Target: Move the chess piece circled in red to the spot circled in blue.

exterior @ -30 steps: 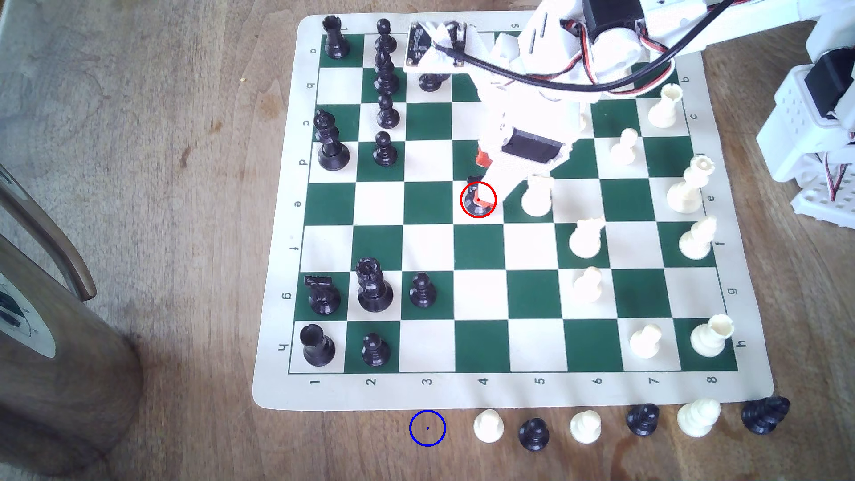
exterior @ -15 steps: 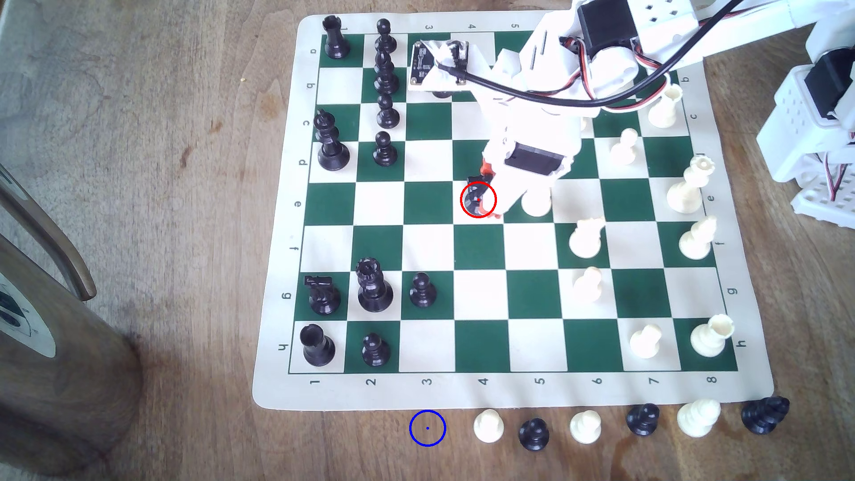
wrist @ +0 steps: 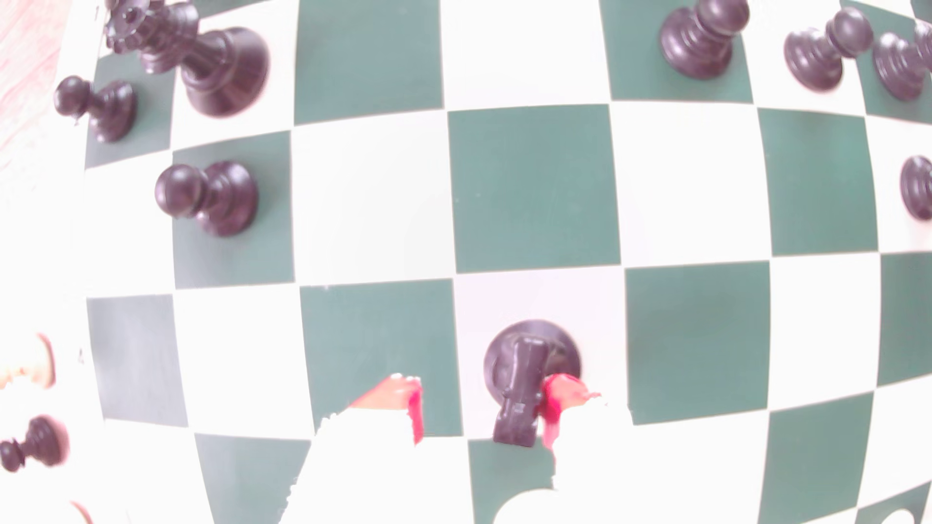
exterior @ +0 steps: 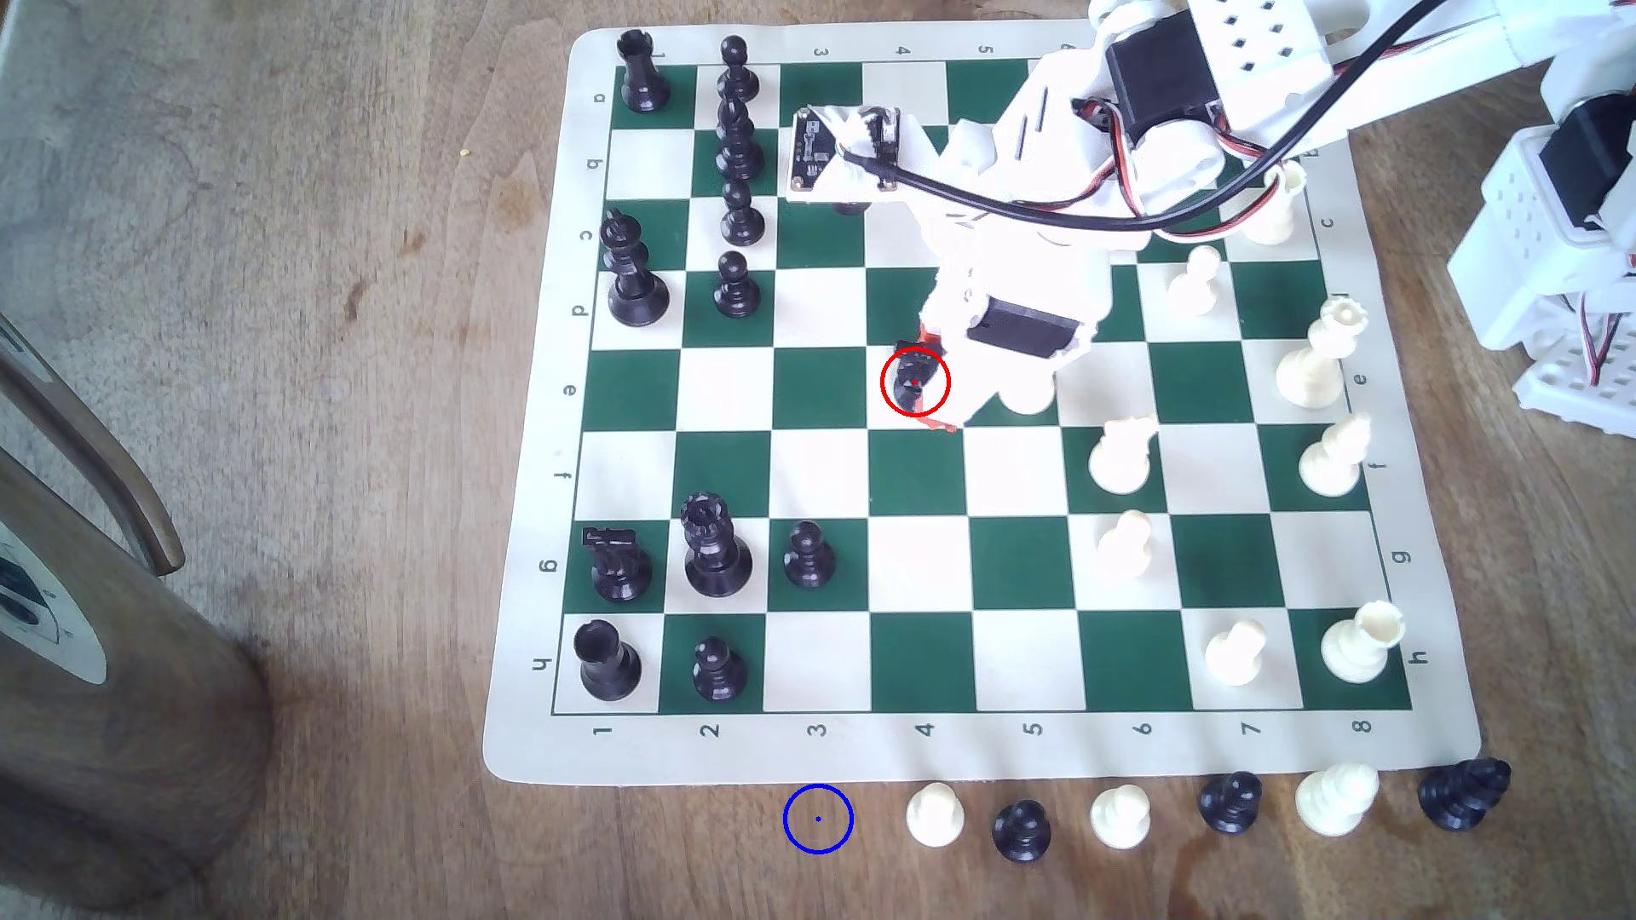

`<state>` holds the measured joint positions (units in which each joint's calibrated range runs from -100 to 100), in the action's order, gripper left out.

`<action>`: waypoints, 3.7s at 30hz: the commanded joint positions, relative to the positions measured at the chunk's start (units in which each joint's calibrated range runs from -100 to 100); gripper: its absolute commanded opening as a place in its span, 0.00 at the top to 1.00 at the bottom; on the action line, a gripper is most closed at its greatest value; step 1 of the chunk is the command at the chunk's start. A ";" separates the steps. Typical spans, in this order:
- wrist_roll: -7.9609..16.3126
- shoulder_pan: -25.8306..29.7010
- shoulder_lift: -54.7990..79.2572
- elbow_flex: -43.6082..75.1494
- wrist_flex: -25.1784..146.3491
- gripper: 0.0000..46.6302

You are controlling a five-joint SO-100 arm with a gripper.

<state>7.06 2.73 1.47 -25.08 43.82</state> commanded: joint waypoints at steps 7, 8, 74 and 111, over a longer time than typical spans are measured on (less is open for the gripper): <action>0.05 -0.66 -0.87 0.33 -0.99 0.83; 0.00 -0.58 -0.79 0.33 -0.99 0.86; -1.07 21.79 26.97 52.82 6.22 1.00; -0.24 20.78 29.86 55.45 5.48 0.57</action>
<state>6.86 23.82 36.32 27.25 49.08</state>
